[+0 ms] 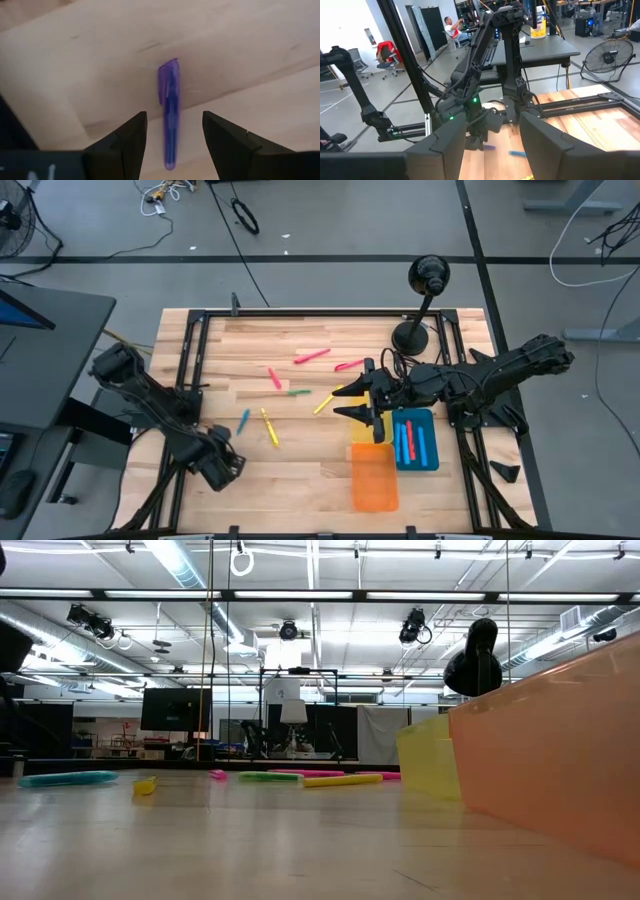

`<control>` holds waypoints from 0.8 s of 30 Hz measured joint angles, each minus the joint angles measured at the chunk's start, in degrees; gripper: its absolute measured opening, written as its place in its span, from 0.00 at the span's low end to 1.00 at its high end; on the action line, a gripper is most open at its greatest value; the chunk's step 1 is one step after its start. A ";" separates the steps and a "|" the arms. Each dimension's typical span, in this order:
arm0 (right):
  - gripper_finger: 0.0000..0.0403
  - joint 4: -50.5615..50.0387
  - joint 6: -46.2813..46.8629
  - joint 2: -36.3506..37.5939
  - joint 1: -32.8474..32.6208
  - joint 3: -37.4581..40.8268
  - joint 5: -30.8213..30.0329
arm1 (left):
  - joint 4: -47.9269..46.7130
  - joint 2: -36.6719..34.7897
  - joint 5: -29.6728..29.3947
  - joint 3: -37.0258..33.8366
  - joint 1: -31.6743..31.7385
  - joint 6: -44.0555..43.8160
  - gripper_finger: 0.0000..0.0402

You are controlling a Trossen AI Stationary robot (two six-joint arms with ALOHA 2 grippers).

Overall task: Pick & Place Markers
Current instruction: Put the purple pen into the orange bin

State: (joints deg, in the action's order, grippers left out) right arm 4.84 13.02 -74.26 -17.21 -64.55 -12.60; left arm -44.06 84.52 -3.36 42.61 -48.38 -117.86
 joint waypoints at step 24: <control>0.46 0.26 0.00 0.00 0.00 0.00 -1.93 | 4.76 3.57 0.15 0.11 -1.05 0.30 0.27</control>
State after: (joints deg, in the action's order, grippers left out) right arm 5.10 13.02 -74.26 -17.21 -64.55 -14.53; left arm -39.31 88.09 -3.20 42.72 -49.43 -117.56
